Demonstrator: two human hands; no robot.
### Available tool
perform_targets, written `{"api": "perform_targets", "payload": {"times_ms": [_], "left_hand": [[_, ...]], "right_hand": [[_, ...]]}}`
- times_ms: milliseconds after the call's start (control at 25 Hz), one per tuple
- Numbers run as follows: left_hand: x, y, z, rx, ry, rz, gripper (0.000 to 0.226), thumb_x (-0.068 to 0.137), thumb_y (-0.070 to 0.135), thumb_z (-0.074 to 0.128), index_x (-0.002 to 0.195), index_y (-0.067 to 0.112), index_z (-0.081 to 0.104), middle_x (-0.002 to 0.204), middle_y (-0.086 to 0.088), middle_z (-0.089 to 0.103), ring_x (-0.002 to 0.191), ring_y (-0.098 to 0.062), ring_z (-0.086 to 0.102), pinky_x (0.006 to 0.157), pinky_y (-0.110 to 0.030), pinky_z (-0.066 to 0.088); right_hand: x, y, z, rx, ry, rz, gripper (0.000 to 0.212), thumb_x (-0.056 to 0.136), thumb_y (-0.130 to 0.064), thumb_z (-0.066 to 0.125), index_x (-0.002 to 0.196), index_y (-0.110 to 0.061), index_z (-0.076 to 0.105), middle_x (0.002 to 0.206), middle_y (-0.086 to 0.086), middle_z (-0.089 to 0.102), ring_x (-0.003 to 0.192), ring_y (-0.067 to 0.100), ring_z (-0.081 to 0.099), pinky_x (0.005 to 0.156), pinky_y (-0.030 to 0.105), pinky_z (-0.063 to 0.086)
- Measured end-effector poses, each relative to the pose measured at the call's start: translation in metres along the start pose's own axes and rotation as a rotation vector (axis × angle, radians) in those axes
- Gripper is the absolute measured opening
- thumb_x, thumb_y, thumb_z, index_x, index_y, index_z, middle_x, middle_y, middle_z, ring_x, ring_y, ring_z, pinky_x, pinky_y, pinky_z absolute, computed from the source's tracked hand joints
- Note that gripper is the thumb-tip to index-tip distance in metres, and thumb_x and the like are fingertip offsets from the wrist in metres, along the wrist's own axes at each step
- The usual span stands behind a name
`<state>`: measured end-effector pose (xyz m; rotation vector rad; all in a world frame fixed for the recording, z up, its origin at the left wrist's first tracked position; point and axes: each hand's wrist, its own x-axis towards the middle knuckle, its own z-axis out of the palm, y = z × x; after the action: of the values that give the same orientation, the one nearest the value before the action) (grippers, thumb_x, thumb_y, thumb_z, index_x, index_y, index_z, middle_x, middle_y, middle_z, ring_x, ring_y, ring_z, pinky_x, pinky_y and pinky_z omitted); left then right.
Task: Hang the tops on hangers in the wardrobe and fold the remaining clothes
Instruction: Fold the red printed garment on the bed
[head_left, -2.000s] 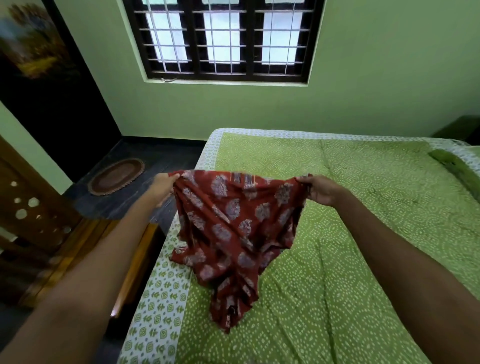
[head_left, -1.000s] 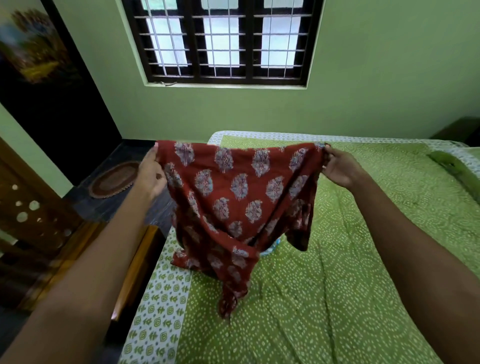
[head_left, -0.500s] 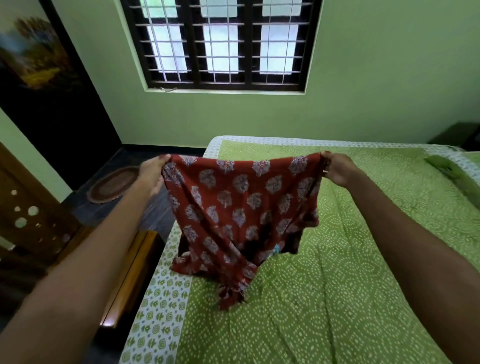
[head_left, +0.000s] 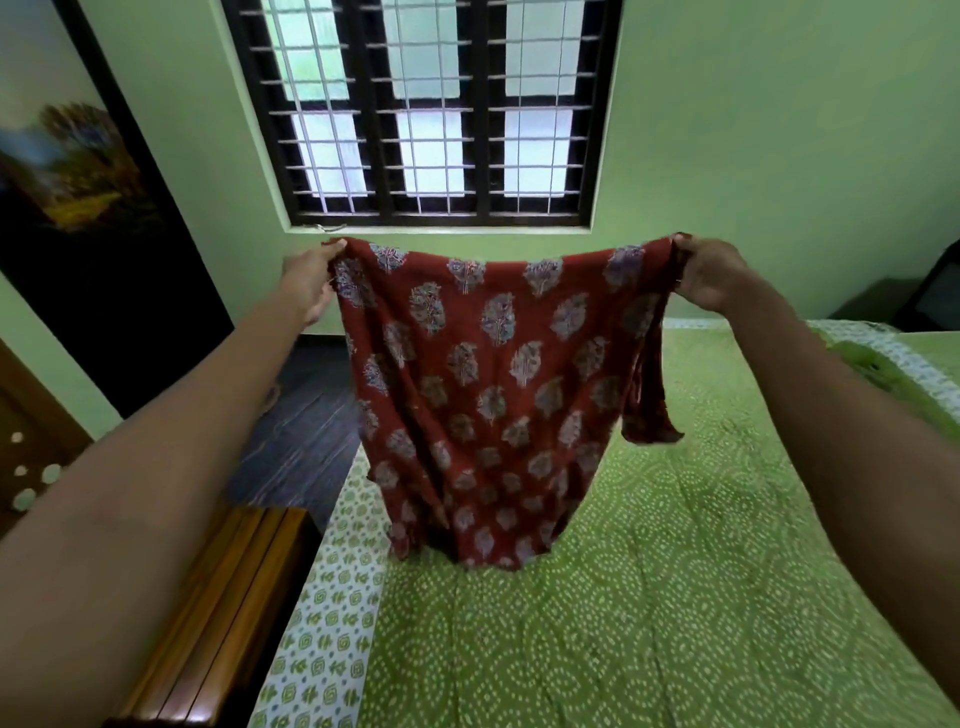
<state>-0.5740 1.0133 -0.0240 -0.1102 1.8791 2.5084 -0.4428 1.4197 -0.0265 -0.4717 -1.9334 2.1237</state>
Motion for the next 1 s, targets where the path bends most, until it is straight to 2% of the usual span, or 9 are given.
{"api": "perform_targets", "payload": {"times_ms": [160, 280, 480, 640, 760, 800, 880, 920, 1000], "left_hand": [[0.003, -0.005, 0.003, 0.026, 0.011, -0.06, 0.007, 0.091, 0.007, 0.058, 0.092, 0.001, 0.054, 0.092, -0.009, 0.063, 0.078, -0.011, 0.062, 0.063, -0.013, 0.052], [0.006, -0.024, -0.004, 0.012, 0.01, -0.106, 0.011, 0.091, 0.006, 0.056, 0.101, -0.001, 0.055, 0.094, -0.009, 0.062, 0.081, -0.012, 0.061, 0.065, -0.017, 0.053], [0.018, -0.04, -0.016, 0.031, -0.018, -0.131, 0.027, 0.092, 0.007, 0.055, 0.117, -0.001, 0.05, 0.097, -0.008, 0.063, 0.085, -0.014, 0.062, 0.082, -0.025, 0.053], [0.022, -0.049, -0.026, 0.159, 0.03, -0.134, 0.018, 0.09, 0.006, 0.058, 0.106, -0.001, 0.054, 0.099, -0.011, 0.062, 0.084, -0.015, 0.06, 0.089, -0.027, 0.051], [0.02, -0.057, -0.035, 0.268, 0.046, -0.165, 0.016, 0.089, 0.004, 0.059, 0.102, 0.0, 0.052, 0.124, -0.022, 0.055, 0.086, -0.016, 0.059, 0.082, -0.026, 0.049], [0.021, -0.06, -0.039, 0.272, 0.034, -0.169, 0.029, 0.087, 0.001, 0.06, 0.113, -0.002, 0.046, 0.13, -0.025, 0.049, 0.093, -0.02, 0.059, 0.088, -0.028, 0.049], [0.018, -0.062, -0.045, 0.264, -0.035, -0.131, 0.064, 0.082, -0.008, 0.062, 0.135, 0.0, 0.027, 0.132, -0.026, 0.041, 0.112, -0.03, 0.052, 0.097, -0.033, 0.046], [0.015, -0.065, -0.048, 0.33, -0.084, -0.114, 0.071, 0.08, -0.013, 0.062, 0.139, 0.0, 0.024, 0.127, -0.023, 0.044, 0.113, -0.03, 0.051, 0.095, -0.031, 0.047], [0.014, -0.07, -0.054, 0.592, -0.131, -0.066, 0.059, 0.078, -0.015, 0.062, 0.132, -0.005, 0.041, 0.11, -0.016, 0.056, 0.098, -0.025, 0.055, 0.08, -0.024, 0.05]], "right_hand": [[0.002, -0.001, -0.013, -0.175, 0.048, 0.044, 0.031, 0.097, -0.011, 0.034, 0.072, -0.017, 0.052, 0.055, -0.005, 0.059, 0.069, 0.016, 0.052, 0.066, 0.029, 0.043], [0.0, 0.015, -0.011, -0.238, 0.033, 0.137, 0.029, 0.097, -0.01, 0.036, 0.075, -0.016, 0.054, 0.049, -0.007, 0.061, 0.068, 0.013, 0.052, 0.059, 0.025, 0.047], [-0.005, 0.03, -0.015, -0.01, -0.049, 0.165, 0.023, 0.096, -0.013, 0.041, 0.082, -0.011, 0.059, 0.066, 0.0, 0.065, 0.067, 0.013, 0.06, 0.066, 0.026, 0.048], [-0.006, 0.053, -0.014, -0.114, 0.041, 0.19, 0.033, 0.094, 0.002, 0.041, 0.067, -0.007, 0.058, 0.056, 0.003, 0.057, 0.056, 0.013, 0.053, 0.053, 0.023, 0.049], [-0.009, 0.055, -0.013, -0.046, 0.026, 0.151, 0.02, 0.093, 0.0, 0.044, 0.081, -0.013, 0.052, 0.075, 0.005, 0.049, 0.07, 0.014, 0.049, 0.068, 0.028, 0.042], [-0.01, 0.055, -0.013, -0.089, -0.046, 0.149, 0.016, 0.09, 0.002, 0.047, 0.09, -0.011, 0.057, 0.081, 0.005, 0.053, 0.079, 0.015, 0.051, 0.072, 0.028, 0.042], [-0.01, 0.059, -0.014, -0.338, -0.142, 0.125, 0.031, 0.08, 0.016, 0.052, 0.105, 0.002, 0.062, 0.089, 0.007, 0.059, 0.089, 0.019, 0.054, 0.073, 0.025, 0.045], [-0.012, 0.06, -0.013, -0.511, -0.119, 0.064, 0.037, 0.074, 0.021, 0.054, 0.106, 0.007, 0.063, 0.087, 0.008, 0.062, 0.087, 0.022, 0.055, 0.068, 0.023, 0.046], [-0.015, 0.062, -0.006, -0.918, -0.009, -0.124, 0.031, 0.069, 0.016, 0.062, 0.096, 0.003, 0.071, 0.077, 0.015, 0.066, 0.078, 0.028, 0.058, 0.056, 0.022, 0.04]]}}
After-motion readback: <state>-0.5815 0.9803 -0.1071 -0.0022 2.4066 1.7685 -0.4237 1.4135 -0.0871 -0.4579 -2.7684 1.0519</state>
